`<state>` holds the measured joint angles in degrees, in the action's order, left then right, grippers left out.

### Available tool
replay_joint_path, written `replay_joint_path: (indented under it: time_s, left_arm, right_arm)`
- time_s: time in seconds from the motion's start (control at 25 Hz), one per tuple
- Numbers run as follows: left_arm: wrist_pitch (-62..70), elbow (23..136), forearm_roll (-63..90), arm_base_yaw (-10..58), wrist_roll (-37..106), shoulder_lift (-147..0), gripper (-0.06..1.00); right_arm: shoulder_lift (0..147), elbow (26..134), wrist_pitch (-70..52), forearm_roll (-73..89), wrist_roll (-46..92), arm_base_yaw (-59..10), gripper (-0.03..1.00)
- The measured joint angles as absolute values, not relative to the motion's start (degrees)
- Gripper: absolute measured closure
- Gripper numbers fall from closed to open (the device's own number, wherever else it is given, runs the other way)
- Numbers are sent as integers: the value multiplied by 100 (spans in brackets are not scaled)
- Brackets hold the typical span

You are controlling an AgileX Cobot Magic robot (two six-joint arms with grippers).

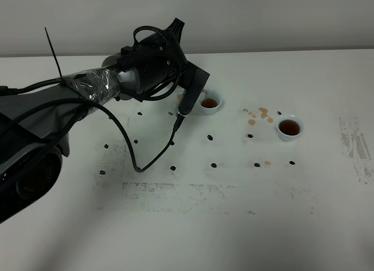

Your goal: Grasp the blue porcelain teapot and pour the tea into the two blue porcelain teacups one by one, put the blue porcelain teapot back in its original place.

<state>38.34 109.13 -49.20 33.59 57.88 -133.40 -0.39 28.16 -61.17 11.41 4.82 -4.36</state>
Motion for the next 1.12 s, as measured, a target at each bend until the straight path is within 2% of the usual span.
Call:
replay_joint_path:
  time_s: [1.12]
  left_arm:
    - [3750,10913,-5102,3359,5797,-13340,90]
  right_arm:
    - [-39,2816,-6117,1141,487,-436,38]
